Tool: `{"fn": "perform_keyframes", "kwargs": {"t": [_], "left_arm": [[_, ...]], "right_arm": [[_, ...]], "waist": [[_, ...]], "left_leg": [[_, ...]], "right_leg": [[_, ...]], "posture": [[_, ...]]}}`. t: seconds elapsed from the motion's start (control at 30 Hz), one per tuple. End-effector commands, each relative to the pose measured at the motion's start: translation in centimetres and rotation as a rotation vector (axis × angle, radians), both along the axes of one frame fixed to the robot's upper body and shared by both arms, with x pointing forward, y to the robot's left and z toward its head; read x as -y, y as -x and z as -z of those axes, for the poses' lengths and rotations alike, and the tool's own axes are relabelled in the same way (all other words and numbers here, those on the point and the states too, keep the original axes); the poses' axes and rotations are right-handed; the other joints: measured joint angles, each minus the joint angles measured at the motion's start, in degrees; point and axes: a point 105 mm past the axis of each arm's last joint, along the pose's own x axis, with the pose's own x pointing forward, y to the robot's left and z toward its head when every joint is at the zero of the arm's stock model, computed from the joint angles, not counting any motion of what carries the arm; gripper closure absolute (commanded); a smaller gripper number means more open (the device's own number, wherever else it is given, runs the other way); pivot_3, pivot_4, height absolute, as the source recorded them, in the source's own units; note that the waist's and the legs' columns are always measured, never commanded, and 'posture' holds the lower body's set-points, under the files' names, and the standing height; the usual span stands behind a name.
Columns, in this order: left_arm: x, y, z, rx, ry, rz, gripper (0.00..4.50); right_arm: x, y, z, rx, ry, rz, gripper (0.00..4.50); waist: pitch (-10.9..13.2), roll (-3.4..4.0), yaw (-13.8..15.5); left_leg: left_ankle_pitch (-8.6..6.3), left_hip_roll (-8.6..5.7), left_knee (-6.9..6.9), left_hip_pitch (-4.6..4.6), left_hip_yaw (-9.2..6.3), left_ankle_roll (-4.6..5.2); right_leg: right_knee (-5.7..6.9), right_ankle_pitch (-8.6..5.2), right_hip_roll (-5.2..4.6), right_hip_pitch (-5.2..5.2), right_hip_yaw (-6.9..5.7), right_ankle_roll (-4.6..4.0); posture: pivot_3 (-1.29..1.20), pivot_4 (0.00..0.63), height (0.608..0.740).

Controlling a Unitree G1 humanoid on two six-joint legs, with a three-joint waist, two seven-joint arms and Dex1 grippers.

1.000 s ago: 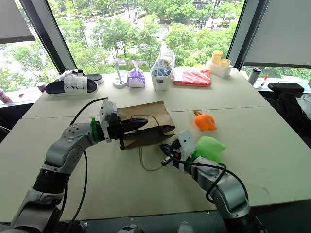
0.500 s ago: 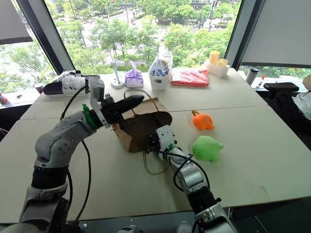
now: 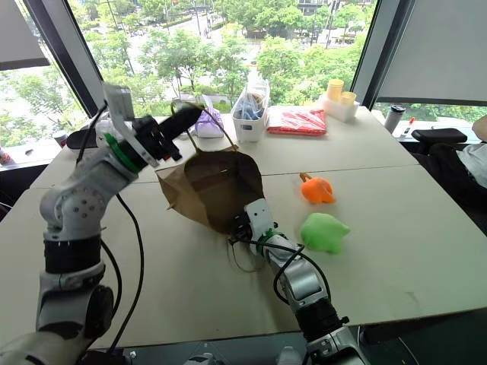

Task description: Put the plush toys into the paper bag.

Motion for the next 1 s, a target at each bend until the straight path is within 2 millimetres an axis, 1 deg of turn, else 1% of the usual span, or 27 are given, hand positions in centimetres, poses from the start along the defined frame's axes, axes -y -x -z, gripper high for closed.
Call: {"fn": "perform_keyframes", "kwargs": {"t": [0.03, 0.1, 0.17, 0.2, 0.23, 0.33, 0.4, 0.43, 0.53, 0.57, 0.67, 0.73, 0.8, 0.83, 0.9, 0.93, 1.0], "left_arm": [[0.9, 1.2, 0.6, 0.046, -0.028, 0.038, 4.48], [0.9, 1.2, 0.9, 0.044, -0.029, 0.041, 4.48], [0.9, 1.2, 1.2, 0.040, -0.033, 0.047, 4.50], [1.0, 1.3, 1.4, 0.038, -0.034, 0.055, 4.50], [1.1, 1.4, 1.5, 0.035, -0.035, 0.063, 4.50], [1.2, 1.6, 1.9, 0.035, -0.047, 0.073, 4.50], [1.2, 1.6, 2.0, 0.032, -0.050, 0.076, 4.50], [1.2, 1.6, 2.1, 0.031, -0.049, 0.077, 4.50], [1.2, 1.6, 2.1, 0.031, -0.049, 0.077, 4.50], [1.3, 1.6, 2.1, 0.033, -0.053, 0.079, 4.50], [1.4, 1.6, 2.1, 0.038, -0.056, 0.081, 4.50], [1.5, 1.6, 1.9, 0.043, -0.054, 0.078, 4.50], [1.4, 1.5, 1.8, 0.055, -0.063, 0.068, 4.50], [1.4, 1.4, 1.7, 0.057, -0.063, 0.063, 4.50], [1.3, 1.4, 1.7, 0.058, -0.064, 0.059, 4.50], [1.3, 1.4, 1.7, 0.059, -0.065, 0.058, 4.50], [1.2, 1.4, 1.7, 0.058, -0.066, 0.056, 4.50]], "right_arm": [[1.4, 1.6, -5.0, 0.098, -0.056, -0.036, 4.48], [2.5, 2.9, -6.6, 0.102, -0.071, -0.044, 4.48], [3.7, 4.7, -8.0, 0.106, -0.070, -0.068, 3.93], [4.9, 5.5, -8.5, 0.110, -0.050, -0.054, 3.64], [6.2, 6.1, -8.9, 0.111, -0.025, -0.033, 3.13], [8.7, 7.1, -9.1, 0.092, 0.034, 0.026, 1.56], [10.9, 7.1, -8.1, 0.052, 0.087, 0.104, 0.53], [11.5, 7.1, -7.7, 0.038, 0.104, 0.126, 0.05], [12.8, 7.0, -6.7, 0.022, 0.168, 0.168, 0.05], [13.5, 6.9, -5.7, 0.005, 0.205, 0.184, 0.05], [14.7, 6.3, -3.7, -0.021, 0.253, 0.233, 0.05], [15.3, 5.7, -2.7, -0.023, 0.290, 0.261, 0.05], [15.6, 5.3, -1.4, -0.031, 0.353, 0.241, 0.05], [15.7, 5.0, -1.2, -0.034, 0.344, 0.245, 0.05], [15.9, 4.6, -1.4, -0.012, 0.352, 0.255, 0.05], [16.1, 4.4, -1.6, 0.000, 0.348, 0.262, 0.28], [16.3, 4.0, -2.1, 0.017, 0.332, 0.279, 0.89]], "waist": [[0.03, -0.02, 0.17], [0.04, -0.03, 0.20], [0.03, -0.02, 0.26], [0.03, -0.02, 0.33], [0.02, -0.01, 0.44], [0.02, -0.02, 0.37], [0.02, -0.03, 0.33], [0.02, -0.03, 0.32], [0.02, -0.02, 0.21], [0.02, -0.02, 0.29], [0.03, -0.03, 0.37], [0.03, -0.03, 0.34], [0.03, -0.03, 0.32], [0.03, -0.04, 0.31], [0.03, -0.04, 0.32], [0.03, -0.04, 0.32], [0.03, -0.04, 0.33]], "left_leg": [[0.00, -0.01, 0.04, -0.07, 0.00, 0.00], [-0.01, -0.01, 0.08, -0.19, -0.03, 0.02], [-0.08, -0.01, 0.06, -0.20, -0.05, 0.15], [-0.15, -0.01, 0.05, -0.17, -0.05, 0.27], [-0.16, -0.01, 0.05, -0.17, -0.04, 0.29], [-0.20, -0.02, 0.07, -0.17, 0.01, 0.36], [-0.20, -0.02, 0.07, -0.16, 0.10, 0.37], [-0.20, -0.01, 0.06, -0.14, 0.13, 0.37], [-0.21, 0.00, 0.06, -0.13, 0.18, 0.37], [-0.21, 0.00, 0.06, -0.13, 0.20, 0.37], [-0.21, 0.00, 0.09, -0.13, 0.22, 0.38], [-0.21, -0.01, 0.11, -0.12, 0.23, 0.38], [-0.20, 0.00, 0.11, -0.11, 0.22, 0.38], [-0.20, -0.01, 0.11, -0.11, 0.23, 0.38], [-0.20, 0.00, 0.11, -0.11, 0.22, 0.38], [-0.20, 0.00, 0.11, -0.11, 0.23, 0.38], [-0.20, 0.00, 0.13, -0.11, 0.22, 0.38]], "right_leg": [[-0.01, 0.00, -0.02, -0.04, 0.00, 0.00], [-0.02, 0.00, -0.01, -0.13, -0.01, 0.00], [-0.01, -0.01, 0.00, -0.13, -0.02, -0.01], [-0.01, -0.01, 0.01, -0.11, -0.03, -0.02], [-0.02, -0.01, 0.00, -0.09, -0.04, -0.02], [-0.13, -0.01, 0.00, 0.00, -0.04, -0.01], [-0.12, -0.01, 0.00, 0.02, -0.06, -0.01], [-0.12, -0.01, 0.00, 0.03, -0.06, -0.01], [-0.12, -0.02, 0.00, 0.02, -0.05, -0.01], [-0.12, -0.02, 0.00, 0.02, -0.04, -0.01], [-0.13, -0.02, -0.01, 0.06, -0.04, -0.01], [-0.13, -0.02, -0.02, 0.07, -0.03, -0.01], [-0.12, -0.02, -0.02, 0.07, -0.04, -0.01], [-0.12, -0.02, -0.02, 0.07, -0.03, -0.01], [-0.12, -0.02, -0.02, 0.08, -0.04, -0.01], [-0.12, -0.01, -0.02, 0.08, -0.03, -0.01], [-0.13, -0.01, -0.02, 0.10, -0.03, -0.01]], "posture": [[0.00, 0.150, 0.740], [0.00, 0.150, 0.740], [0.00, 0.150, 0.740], [0.00, 0.150, 0.740], [0.00, 0.150, 0.740], [0.00, 0.150, 0.740], [0.00, 0.150, 0.740], [0.00, 0.150, 0.740], [0.00, 0.150, 0.740], [0.00, 0.150, 0.740], [0.00, 0.150, 0.740], [0.00, 0.150, 0.740], [0.00, 0.150, 0.740], [0.00, 0.150, 0.740], [0.00, 0.150, 0.740], [0.00, 0.150, 0.740], [0.00, 0.150, 0.740]]}}
